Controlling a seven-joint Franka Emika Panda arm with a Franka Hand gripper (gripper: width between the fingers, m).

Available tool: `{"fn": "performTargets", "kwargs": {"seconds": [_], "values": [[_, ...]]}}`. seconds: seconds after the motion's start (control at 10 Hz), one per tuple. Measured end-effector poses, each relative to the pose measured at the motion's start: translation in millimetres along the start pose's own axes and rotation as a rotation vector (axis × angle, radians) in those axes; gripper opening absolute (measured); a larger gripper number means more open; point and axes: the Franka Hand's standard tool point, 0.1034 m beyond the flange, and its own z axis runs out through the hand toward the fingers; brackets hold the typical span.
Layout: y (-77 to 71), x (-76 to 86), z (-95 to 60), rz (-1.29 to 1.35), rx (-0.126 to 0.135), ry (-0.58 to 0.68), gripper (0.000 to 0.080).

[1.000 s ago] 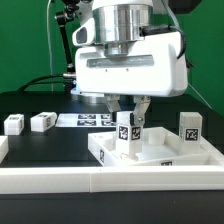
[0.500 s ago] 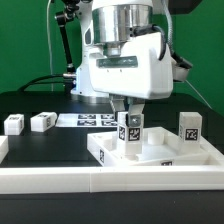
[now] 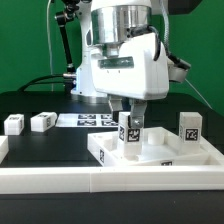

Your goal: Assemble square table

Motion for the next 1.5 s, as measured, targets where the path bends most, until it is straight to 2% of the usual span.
{"fn": "performTargets", "kwargs": {"seconds": [0.1,0.2,0.8,1.2,1.5], "values": [[0.1,-0.3,0.4,-0.044,-0.001,-0.001,0.0626],[-0.2,-2.3,1.0,-0.203,-0.004,0.0,0.0642],[-3.1,-10.8,2.7,-0.846,-0.006,-0.005,0.0649],[-3.7,-11.8,2.7,-1.12,-0.034,0.011,0.0649],[-2.2,-8.5,2.8,-1.309,-0.041,0.009,0.0649]]}}
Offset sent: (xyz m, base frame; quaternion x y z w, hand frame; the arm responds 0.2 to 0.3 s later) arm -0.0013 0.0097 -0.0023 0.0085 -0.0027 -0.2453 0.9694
